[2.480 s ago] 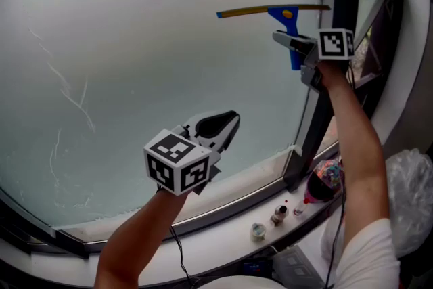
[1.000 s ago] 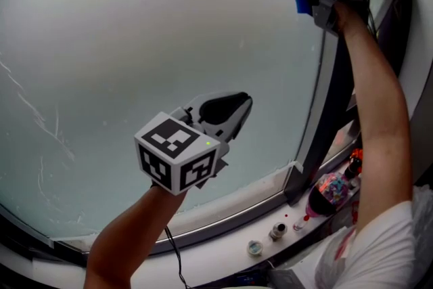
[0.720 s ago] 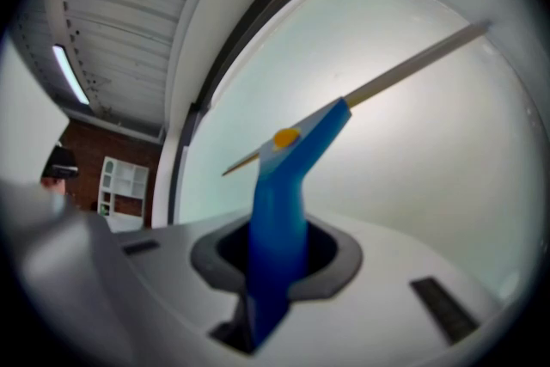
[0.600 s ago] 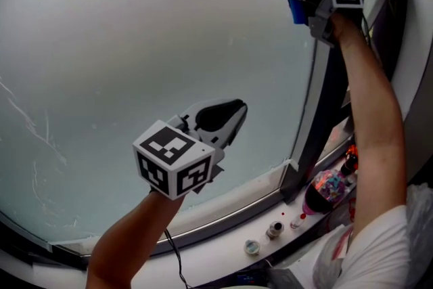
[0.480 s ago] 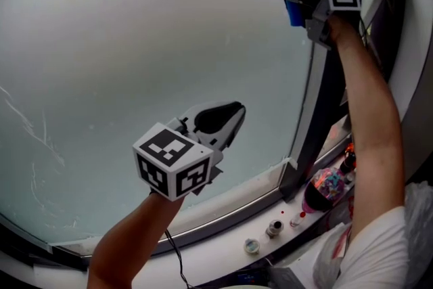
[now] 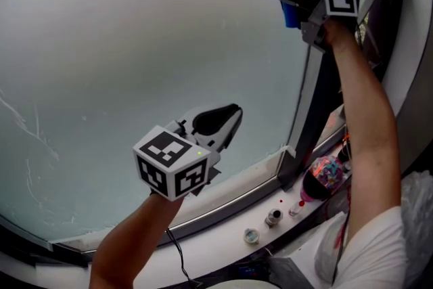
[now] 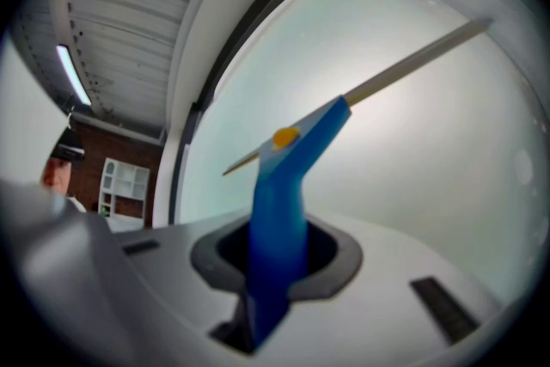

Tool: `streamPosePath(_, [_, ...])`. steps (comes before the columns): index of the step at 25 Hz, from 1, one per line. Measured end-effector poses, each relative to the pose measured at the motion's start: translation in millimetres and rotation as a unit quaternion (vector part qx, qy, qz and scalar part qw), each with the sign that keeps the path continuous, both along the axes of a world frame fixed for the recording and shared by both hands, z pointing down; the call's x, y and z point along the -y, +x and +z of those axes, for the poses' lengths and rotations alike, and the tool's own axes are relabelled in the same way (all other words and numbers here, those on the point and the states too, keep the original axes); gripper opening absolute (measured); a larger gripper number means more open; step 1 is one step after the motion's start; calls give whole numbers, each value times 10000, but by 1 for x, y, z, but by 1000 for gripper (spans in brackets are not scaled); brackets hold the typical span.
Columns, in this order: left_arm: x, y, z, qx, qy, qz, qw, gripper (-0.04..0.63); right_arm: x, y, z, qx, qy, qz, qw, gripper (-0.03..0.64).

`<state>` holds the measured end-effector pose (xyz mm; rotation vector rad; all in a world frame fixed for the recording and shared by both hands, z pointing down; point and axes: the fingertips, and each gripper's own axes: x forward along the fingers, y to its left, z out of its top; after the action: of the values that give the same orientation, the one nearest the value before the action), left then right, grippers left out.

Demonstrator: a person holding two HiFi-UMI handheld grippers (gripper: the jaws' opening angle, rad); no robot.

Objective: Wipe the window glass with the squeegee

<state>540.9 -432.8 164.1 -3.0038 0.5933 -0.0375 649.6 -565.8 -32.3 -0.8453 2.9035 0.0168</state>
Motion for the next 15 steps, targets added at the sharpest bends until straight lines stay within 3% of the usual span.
streamPosePath(15, [-4, -11, 30, 24, -230, -59, 9997, 48, -3, -4, 64, 224, -227, -47, 9995, 84])
